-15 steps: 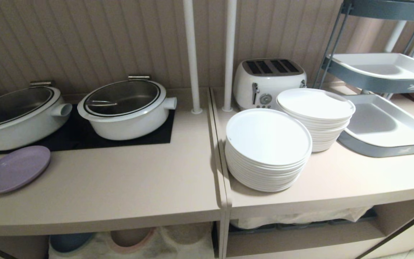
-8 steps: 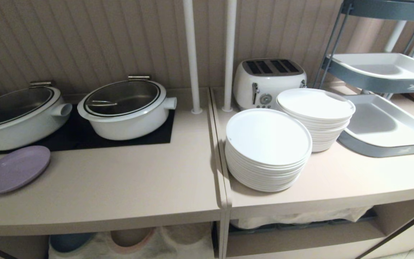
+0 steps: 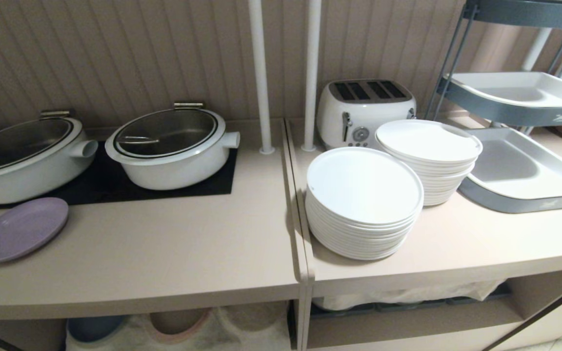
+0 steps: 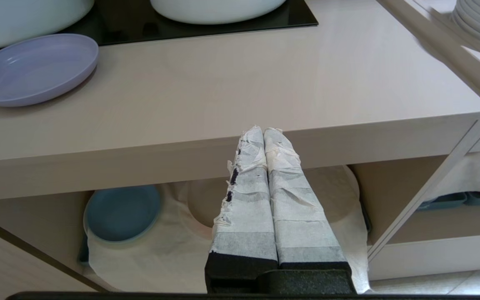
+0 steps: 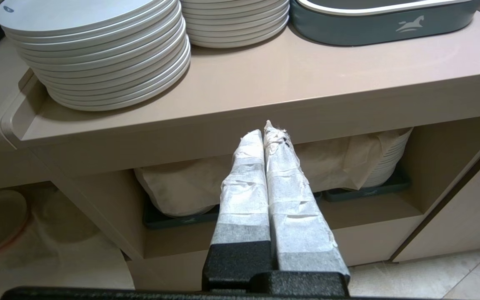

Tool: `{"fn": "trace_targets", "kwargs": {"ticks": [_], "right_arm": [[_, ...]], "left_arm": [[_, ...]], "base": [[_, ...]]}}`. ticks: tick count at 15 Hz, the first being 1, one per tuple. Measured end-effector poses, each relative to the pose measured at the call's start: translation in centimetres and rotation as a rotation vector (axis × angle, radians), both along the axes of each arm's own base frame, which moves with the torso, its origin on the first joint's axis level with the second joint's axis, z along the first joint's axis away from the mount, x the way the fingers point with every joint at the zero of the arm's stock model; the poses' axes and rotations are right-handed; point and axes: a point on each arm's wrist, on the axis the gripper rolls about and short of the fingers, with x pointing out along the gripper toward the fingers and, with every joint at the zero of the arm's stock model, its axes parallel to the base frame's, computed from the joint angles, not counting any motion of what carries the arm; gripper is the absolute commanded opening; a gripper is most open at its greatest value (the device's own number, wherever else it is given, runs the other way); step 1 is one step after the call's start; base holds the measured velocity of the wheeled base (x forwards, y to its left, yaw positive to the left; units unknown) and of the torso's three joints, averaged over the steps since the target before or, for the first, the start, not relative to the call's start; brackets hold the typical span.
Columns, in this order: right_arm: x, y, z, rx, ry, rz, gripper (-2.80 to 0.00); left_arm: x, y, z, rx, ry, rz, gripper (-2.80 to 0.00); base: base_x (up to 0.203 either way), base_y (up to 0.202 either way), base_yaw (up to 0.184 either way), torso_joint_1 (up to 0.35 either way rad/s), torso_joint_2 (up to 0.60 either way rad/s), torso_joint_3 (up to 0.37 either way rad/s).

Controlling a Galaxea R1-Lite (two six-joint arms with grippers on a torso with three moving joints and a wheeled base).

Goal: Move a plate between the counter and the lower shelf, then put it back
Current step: Pick up the plate

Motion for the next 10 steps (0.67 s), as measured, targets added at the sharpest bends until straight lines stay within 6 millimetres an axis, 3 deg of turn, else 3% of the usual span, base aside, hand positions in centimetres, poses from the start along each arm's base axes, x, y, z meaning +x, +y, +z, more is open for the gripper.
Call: {"fn": "trace_targets", "kwargs": {"ticks": [6, 10], "right_arm": [[0.00, 0.00, -0.01, 0.000, 0.001, 0.001, -2.80], [0.00, 0.00, 0.00, 0.000, 0.000, 0.000, -2.80]], "left_arm": [[0.00, 0.00, 0.00, -0.001, 0.000, 0.000, -2.80], [0.00, 0.01, -0.01, -0.009, 0.001, 0.003, -2.80]], "base": [[0.000, 0.000, 0.000, 0.000, 0.00, 0.000], [0.001, 0.161, -0.003, 0.003, 0.00, 0.001]]}}
